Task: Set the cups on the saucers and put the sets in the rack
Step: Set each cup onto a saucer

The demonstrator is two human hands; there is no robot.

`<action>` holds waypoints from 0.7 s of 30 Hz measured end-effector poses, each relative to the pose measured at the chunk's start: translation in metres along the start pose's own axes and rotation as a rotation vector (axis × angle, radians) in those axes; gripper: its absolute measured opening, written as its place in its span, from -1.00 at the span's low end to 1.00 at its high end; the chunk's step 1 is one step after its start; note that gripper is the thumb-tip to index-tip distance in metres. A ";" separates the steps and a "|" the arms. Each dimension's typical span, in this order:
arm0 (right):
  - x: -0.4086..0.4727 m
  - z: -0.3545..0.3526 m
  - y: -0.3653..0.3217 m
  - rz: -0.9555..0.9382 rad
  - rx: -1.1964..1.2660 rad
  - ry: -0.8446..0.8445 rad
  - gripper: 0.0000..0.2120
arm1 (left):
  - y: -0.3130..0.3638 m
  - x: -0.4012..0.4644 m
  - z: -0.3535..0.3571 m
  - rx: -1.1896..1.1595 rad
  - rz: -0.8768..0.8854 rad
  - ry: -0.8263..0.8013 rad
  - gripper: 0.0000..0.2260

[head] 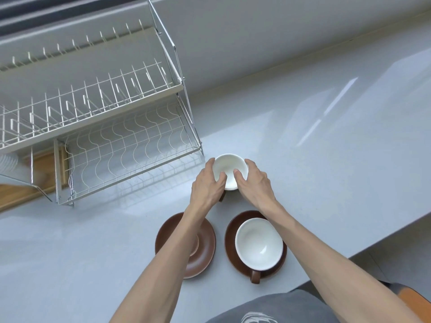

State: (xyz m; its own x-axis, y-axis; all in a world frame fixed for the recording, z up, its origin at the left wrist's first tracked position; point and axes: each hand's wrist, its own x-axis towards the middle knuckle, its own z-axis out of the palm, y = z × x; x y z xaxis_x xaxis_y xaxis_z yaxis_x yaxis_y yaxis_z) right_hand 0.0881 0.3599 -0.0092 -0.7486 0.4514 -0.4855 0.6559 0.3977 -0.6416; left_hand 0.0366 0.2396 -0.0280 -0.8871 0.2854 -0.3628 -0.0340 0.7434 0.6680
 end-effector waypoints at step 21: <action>-0.076 0.025 -0.022 -0.214 -0.092 -0.057 -0.45 | -0.030 -0.094 -0.054 -0.058 -0.055 0.190 -0.57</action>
State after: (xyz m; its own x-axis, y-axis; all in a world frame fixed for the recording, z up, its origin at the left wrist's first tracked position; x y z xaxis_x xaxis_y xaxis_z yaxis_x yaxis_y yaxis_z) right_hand 0.1279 0.2970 0.0266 -0.8740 0.3046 -0.3785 0.4859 0.5514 -0.6781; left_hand 0.0965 0.1580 0.0213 -0.9539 0.1219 -0.2743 -0.1065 0.7168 0.6891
